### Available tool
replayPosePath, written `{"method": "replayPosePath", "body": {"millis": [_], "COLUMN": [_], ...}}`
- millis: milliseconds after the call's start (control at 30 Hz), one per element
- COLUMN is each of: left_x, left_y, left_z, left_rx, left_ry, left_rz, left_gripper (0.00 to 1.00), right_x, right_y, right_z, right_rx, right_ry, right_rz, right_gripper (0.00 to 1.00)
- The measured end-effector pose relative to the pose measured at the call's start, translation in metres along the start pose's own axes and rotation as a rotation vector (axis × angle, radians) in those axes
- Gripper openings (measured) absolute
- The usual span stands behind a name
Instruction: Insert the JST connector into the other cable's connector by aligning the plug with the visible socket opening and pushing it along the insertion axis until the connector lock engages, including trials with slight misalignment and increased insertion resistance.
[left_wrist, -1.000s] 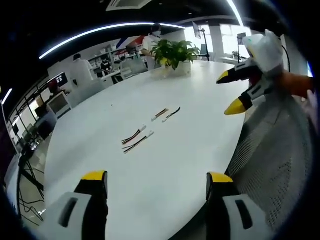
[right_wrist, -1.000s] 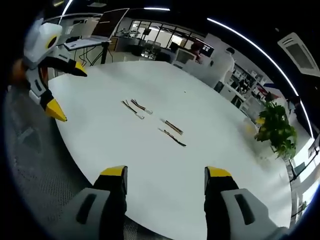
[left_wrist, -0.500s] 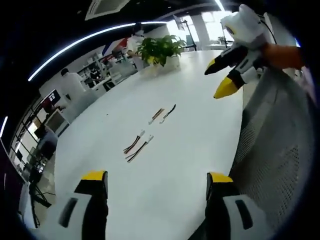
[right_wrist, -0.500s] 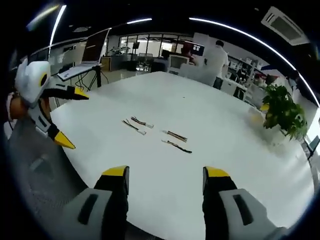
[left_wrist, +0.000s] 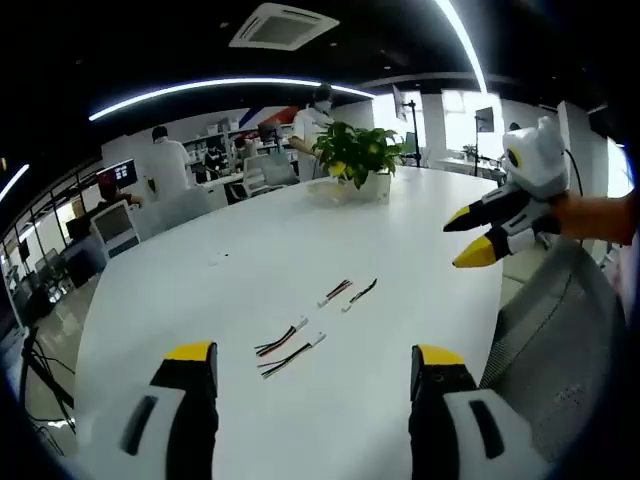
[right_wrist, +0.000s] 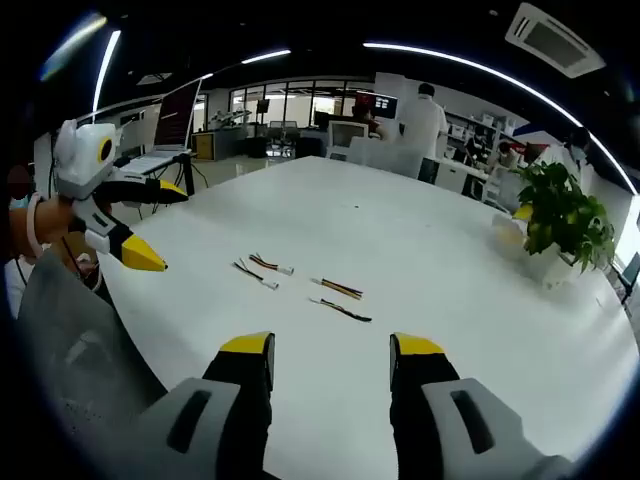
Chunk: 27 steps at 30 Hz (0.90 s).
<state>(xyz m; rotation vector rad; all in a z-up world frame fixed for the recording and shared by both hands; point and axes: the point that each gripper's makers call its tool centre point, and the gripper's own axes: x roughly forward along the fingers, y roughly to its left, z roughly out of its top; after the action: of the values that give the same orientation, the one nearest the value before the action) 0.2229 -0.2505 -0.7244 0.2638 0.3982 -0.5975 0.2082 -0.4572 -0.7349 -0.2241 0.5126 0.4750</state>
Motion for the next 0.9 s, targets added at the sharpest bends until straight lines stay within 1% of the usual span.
{"method": "replayPosePath", "body": {"millis": [33,100,133,200,300,400,500,533,633,733,767,800,900], "left_x": [0.000,0.002,0.002,0.002,0.003,0.005,0.012,0.014,0.021,0.027,0.028,0.029,0.032], "left_y": [0.003,0.007,0.012,0.020,0.036,0.048,0.059,0.061,0.065,0.066,0.066,0.066,0.066], "left_z": [0.001,0.004,0.005,0.005,0.007,0.013,0.013,0.013,0.016,0.019,0.020,0.022,0.026], "left_rx": [-0.014,-0.084,-0.100,-0.091,-0.041,-0.017,0.016,0.025,0.062,0.073,0.075,0.078,0.083], "left_ry": [-0.008,-0.041,-0.050,-0.049,-0.046,-0.055,-0.044,-0.045,-0.044,-0.049,-0.051,-0.055,-0.069], "left_rz": [-0.001,-0.012,-0.013,0.000,0.031,0.042,0.054,0.055,0.050,0.038,0.036,0.032,0.022], "left_gripper": [0.76,0.75,0.73,0.71,0.72,0.70,0.67,0.68,0.67,0.67,0.67,0.67,0.66], "right_x": [0.000,0.002,0.004,0.006,0.008,0.011,0.018,0.019,0.024,0.028,0.029,0.031,0.034], "right_y": [-0.001,-0.005,-0.007,-0.012,-0.022,-0.031,-0.042,-0.043,-0.052,-0.060,-0.062,-0.061,-0.065], "right_z": [0.001,0.004,0.006,0.009,0.016,0.024,0.030,0.031,0.042,0.054,0.058,0.065,0.075], "right_rx": [0.003,0.008,0.002,-0.013,-0.039,-0.068,-0.109,-0.115,-0.147,-0.172,-0.160,-0.140,-0.141], "right_ry": [-0.003,-0.010,-0.014,-0.019,-0.029,-0.046,-0.047,-0.048,-0.065,-0.083,-0.098,-0.122,-0.142], "right_rz": [0.000,0.000,0.000,-0.003,-0.008,-0.007,-0.003,-0.002,0.015,0.026,0.033,0.057,0.078], "right_gripper": [0.44,0.43,0.43,0.42,0.42,0.40,0.40,0.40,0.39,0.38,0.38,0.38,0.37]}}
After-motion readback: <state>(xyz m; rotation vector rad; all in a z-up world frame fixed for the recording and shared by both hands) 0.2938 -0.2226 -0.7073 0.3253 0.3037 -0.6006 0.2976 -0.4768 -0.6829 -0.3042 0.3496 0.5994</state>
